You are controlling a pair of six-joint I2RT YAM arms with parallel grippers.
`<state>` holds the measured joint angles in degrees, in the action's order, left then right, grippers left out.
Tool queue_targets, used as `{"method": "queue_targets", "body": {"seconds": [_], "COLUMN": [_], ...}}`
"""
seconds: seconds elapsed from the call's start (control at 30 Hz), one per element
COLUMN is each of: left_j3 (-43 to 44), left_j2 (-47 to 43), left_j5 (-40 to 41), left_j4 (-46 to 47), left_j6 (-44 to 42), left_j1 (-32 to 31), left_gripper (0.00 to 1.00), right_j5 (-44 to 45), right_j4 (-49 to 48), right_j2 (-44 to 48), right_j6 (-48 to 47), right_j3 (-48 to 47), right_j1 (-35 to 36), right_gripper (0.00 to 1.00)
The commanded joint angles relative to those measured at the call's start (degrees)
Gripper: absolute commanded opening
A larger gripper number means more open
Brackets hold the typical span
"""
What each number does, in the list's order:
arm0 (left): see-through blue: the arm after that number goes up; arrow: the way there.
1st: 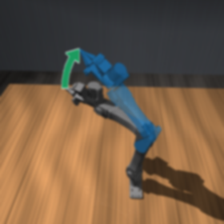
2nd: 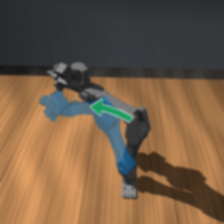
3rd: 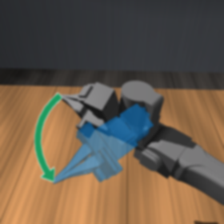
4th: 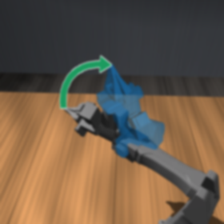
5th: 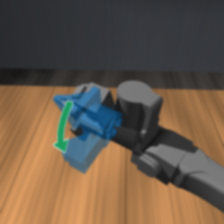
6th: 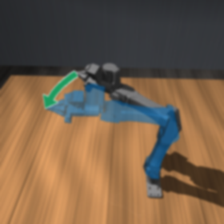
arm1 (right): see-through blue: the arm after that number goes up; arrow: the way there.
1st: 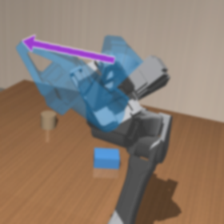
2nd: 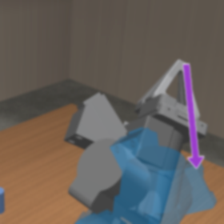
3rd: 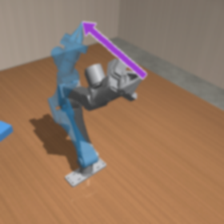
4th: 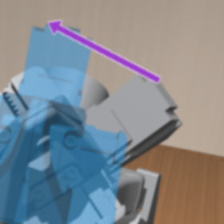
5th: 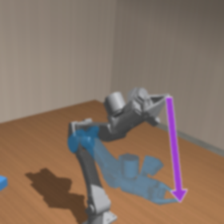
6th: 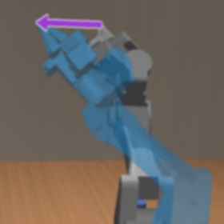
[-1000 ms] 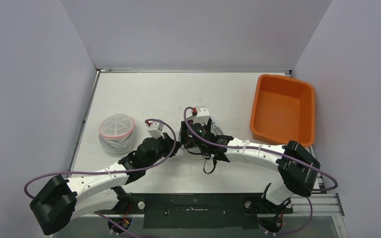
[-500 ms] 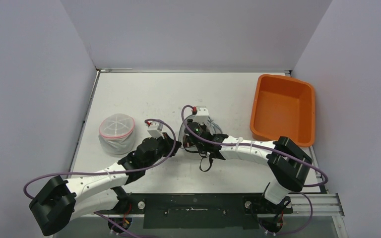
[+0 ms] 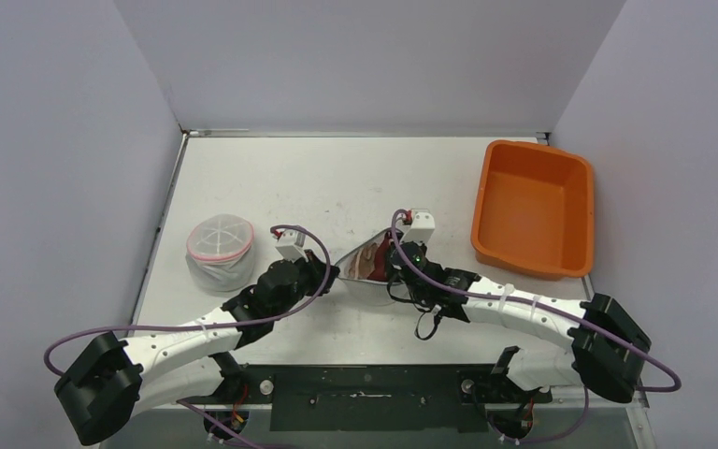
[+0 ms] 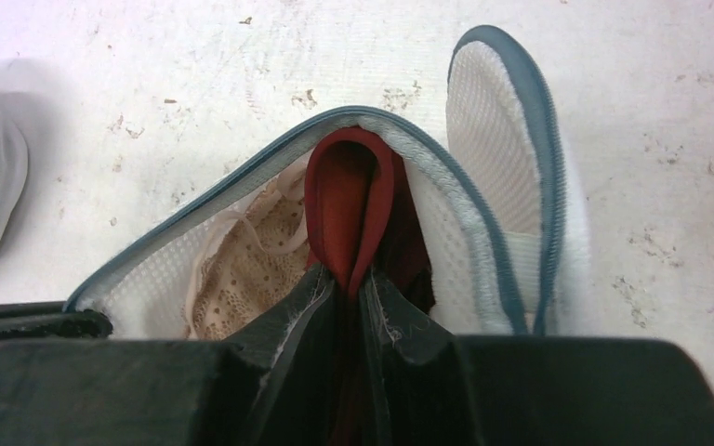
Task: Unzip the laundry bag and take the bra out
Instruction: Pick up the bra from the laundry bag.
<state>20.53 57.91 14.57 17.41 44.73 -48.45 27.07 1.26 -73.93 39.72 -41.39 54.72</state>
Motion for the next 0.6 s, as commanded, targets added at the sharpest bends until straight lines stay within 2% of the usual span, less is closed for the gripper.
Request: {"method": "queue_targets", "body": {"seconds": [0.0, 0.1, 0.13, 0.23, 0.3, 0.43, 0.57], "left_j3": [-0.1, -0.1, -0.1, -0.4, -0.6, -0.8, -0.6], "left_j2": [0.8, 2.0, 2.2, 1.8, 1.2, 0.7, 1.3], "left_j5": [0.5, -0.6, -0.9, -1.6, -1.8, -2.2, -2.4], "left_j4": [3.0, 3.7, 4.0, 4.8, 5.5, 6.2, 6.7], "left_j6": [-0.6, -0.8, -0.9, -1.0, -1.2, -1.8, -2.1], "left_j1": [-0.4, -0.5, -0.5, -0.9, -1.3, -1.9, -2.7], "left_gripper": [0.00, 0.00, 0.00, 0.00, 0.00, 0.00, 0.00], "right_j5": [-4.0, -5.4, -6.0, -7.3, -7.9, -8.2, -8.6], "right_j4": [-3.7, -4.1, -4.3, -4.8, -5.0, -4.6, -3.5], "right_j2": [4.5, 4.5, 4.4, 4.3, 3.9, 2.3, 0.0], "right_j6": [-1.2, -0.3, 0.0, 1.5, 2.5, 3.1, 3.2], "right_j3": [4.3, 4.3, 4.1, 3.7, 3.2, 1.6, -0.5], "right_j1": [-1.6, -1.7, -1.7, -1.7, -1.7, -1.7, -1.5], "right_gripper": [0.05, 0.06, 0.12, 0.46, 0.57, 0.65, 0.66]}}
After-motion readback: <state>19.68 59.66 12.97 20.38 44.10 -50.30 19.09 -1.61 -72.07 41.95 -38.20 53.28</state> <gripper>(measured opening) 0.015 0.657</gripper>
